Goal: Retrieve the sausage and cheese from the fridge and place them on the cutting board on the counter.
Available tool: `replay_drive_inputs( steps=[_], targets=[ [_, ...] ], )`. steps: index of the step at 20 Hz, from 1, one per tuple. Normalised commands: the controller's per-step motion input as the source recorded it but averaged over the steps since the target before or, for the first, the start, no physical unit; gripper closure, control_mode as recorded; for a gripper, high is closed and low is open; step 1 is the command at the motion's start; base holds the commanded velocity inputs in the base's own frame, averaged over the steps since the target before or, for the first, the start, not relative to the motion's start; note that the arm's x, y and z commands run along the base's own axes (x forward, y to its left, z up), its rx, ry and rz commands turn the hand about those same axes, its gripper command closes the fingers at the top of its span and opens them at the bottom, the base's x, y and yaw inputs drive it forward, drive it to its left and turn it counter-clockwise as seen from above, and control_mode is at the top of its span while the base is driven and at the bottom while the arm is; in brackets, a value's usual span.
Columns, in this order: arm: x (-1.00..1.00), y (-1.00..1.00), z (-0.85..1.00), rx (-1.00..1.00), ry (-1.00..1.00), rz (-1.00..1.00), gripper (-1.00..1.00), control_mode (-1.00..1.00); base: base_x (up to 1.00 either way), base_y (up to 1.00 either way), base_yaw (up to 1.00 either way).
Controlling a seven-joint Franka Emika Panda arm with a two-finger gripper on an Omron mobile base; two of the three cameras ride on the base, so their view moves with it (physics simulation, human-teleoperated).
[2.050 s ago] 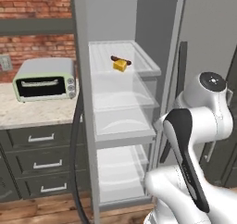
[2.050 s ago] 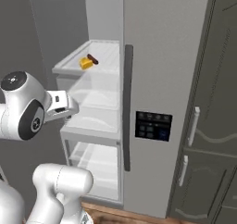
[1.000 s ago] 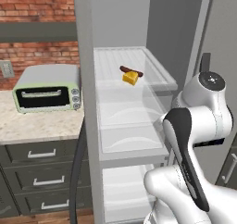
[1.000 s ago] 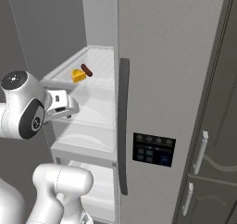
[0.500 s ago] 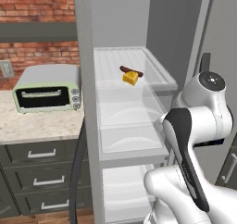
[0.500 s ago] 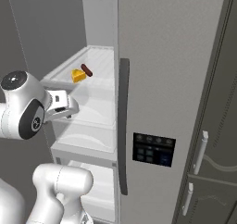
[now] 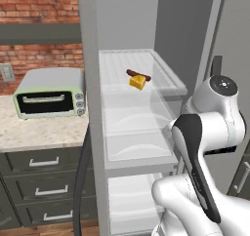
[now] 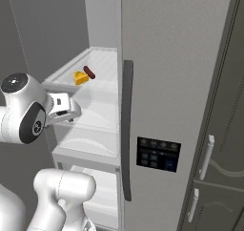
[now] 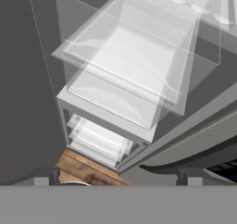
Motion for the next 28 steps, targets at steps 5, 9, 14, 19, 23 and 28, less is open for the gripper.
replay_drive_inputs(
  steps=[5,9,14,19,23,28],
  targets=[
    [-0.09,0.01,0.22,0.06,-0.1,-0.01,-1.0,-1.0,0.0,0.0,0.0],
    [0.04,0.11,0.8,0.11,-0.14,-0.1,-1.0,-1.0,0.0,0.0,0.0],
    [0.17,0.32,0.67,0.05,-0.05,-0.18,-1.0,-1.0,0.0,0.0,0.0],
    [0.28,0.12,0.52,0.12,0.0,-0.15,-1.0,-1.0,0.0,0.0,0.0],
    [0.46,0.0,0.01,0.11,-0.03,-0.06,-1.0,-1.0,0.0,0.0,0.0],
    [0.48,0.04,0.0,0.07,-0.02,-0.03,-1.0,-1.0,0.0,0.0,0.0]
  ],
)
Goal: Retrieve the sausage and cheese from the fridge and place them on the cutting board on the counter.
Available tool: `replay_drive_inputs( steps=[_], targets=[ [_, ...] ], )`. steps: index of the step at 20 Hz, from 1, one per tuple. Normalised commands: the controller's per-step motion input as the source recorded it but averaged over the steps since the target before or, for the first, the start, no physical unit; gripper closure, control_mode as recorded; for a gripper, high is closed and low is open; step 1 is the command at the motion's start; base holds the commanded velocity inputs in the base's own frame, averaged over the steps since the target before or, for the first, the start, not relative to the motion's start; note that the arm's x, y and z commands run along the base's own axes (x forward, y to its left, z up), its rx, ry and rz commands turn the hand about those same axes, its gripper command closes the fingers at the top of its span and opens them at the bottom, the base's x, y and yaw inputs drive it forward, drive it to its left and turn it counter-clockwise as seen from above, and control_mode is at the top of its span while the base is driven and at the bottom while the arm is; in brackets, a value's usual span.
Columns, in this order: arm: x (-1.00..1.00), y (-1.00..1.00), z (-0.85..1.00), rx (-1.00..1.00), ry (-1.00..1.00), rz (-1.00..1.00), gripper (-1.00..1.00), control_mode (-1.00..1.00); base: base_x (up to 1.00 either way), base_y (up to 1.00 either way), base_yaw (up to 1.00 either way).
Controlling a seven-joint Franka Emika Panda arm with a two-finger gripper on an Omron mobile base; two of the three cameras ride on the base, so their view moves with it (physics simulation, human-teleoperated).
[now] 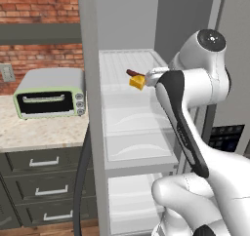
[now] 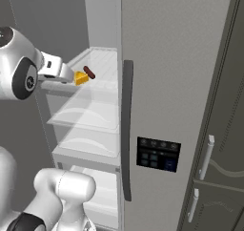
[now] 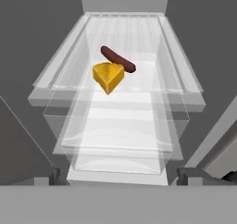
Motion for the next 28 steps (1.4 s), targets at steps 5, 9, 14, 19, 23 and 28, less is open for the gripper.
replay_drive_inputs(
  steps=[5,9,14,19,23,28],
  targets=[
    [0.59,0.08,-0.25,0.01,-0.02,-0.01,-1.0,-1.0,0.0,0.0,0.0],
    [0.73,0.02,-0.17,0.02,0.0,0.0,-1.0,-1.0,0.0,0.0,0.0],
    [0.73,0.02,-0.14,0.01,0.0,0.0,-1.0,-1.0,0.0,0.0,0.0],
    [0.53,0.12,-0.28,0.0,0.01,0.0,-1.0,-1.0,0.0,0.0,0.0],
    [0.27,0.04,-0.14,0.02,0.0,0.0,-1.0,-1.0,0.0,0.0,0.0],
    [0.39,0.0,-0.19,0.01,0.02,0.0,-1.0,-1.0,0.0,0.0,0.0]
  ],
)
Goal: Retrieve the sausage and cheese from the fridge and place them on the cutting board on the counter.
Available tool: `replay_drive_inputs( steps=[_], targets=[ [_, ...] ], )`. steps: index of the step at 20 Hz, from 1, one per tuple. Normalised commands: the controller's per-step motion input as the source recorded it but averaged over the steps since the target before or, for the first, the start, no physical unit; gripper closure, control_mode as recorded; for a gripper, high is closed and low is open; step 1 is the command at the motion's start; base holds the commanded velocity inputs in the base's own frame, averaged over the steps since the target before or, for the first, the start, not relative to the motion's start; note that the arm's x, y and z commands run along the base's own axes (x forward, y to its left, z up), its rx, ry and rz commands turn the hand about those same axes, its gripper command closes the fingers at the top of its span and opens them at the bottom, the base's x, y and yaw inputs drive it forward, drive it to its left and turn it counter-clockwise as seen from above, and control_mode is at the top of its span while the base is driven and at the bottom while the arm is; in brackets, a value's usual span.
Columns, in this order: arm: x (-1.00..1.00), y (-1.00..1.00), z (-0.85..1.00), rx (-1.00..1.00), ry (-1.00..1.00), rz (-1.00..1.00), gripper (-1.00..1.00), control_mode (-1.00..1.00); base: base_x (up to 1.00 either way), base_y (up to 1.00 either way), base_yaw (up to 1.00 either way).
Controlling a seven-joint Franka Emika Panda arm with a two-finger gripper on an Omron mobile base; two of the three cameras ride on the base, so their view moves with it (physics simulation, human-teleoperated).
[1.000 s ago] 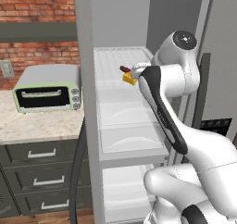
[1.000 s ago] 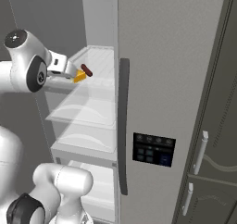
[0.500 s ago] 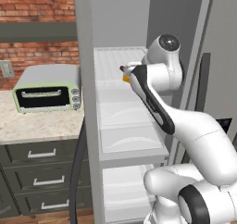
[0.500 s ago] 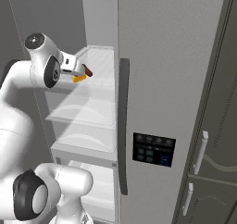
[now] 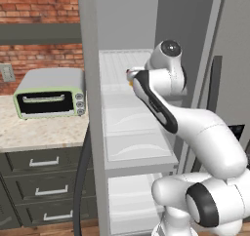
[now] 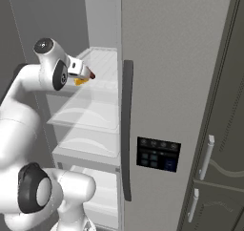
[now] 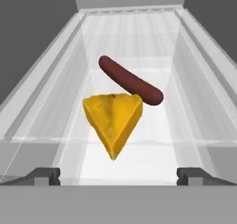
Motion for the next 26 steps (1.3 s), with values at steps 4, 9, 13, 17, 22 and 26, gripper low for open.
replay_drive_inputs(
  steps=[4,9,13,17,22,26],
  targets=[
    [0.59,0.06,-0.23,0.0,0.07,0.0,-1.0,-1.0,0.0,0.0,0.0],
    [0.52,0.09,-0.12,0.0,0.04,0.0,-1.0,-1.0,0.0,0.0,0.0],
    [0.22,0.07,-0.13,0.0,0.05,0.0,-1.0,-1.0,0.0,0.0,0.0],
    [0.01,0.0,-0.15,0.0,0.05,0.0,-1.0,-1.0,0.0,0.0,0.0],
    [0.01,0.0,-0.2,0.0,0.05,0.0,-1.0,-1.0,0.0,0.0,0.0],
    [0.31,0.0,-0.32,0.0,0.06,0.0,-1.0,-1.0,0.0,0.0,0.0]
  ],
)
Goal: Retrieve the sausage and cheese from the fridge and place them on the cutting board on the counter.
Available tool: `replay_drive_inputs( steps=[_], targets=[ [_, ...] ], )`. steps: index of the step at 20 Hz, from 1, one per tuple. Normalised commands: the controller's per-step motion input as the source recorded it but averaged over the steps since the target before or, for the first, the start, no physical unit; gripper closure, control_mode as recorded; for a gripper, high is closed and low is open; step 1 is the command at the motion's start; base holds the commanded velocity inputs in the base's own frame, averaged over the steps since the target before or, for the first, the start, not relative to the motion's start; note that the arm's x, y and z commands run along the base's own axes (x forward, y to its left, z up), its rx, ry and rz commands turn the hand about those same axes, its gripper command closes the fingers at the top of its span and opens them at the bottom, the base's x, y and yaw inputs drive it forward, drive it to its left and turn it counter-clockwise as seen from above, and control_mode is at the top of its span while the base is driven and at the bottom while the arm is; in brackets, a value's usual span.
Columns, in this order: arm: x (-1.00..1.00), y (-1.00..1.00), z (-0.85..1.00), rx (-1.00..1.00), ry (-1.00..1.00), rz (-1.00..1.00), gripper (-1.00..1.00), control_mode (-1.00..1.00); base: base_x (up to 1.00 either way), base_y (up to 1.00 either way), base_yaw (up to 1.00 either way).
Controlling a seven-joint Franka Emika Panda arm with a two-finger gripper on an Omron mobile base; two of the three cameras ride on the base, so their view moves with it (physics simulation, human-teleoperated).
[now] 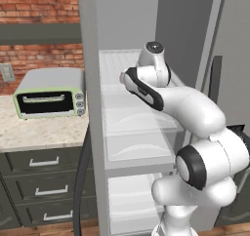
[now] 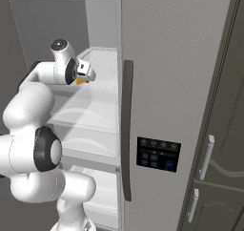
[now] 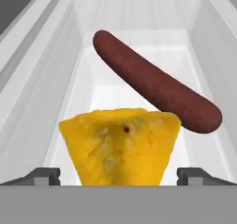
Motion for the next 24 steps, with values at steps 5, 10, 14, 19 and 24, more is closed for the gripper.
replay_drive_inputs(
  steps=[5,10,14,19,24],
  targets=[
    [0.27,0.0,-0.05,0.0,0.0,0.0,-1.0,-1.0,0.0,0.0,0.0],
    [-0.09,0.0,-0.26,0.0,0.05,0.0,1.0,-1.0,0.0,0.0,0.0],
    [-0.31,0.0,-0.18,0.0,0.01,0.0,1.0,-1.0,0.0,0.0,0.0],
    [-0.6,-0.07,-0.03,0.0,0.0,0.0,1.0,-1.0,0.0,0.0,0.0],
    [-0.89,-0.31,0.0,0.0,0.0,0.0,1.0,-1.0,0.0,0.0,0.0]
  ],
)
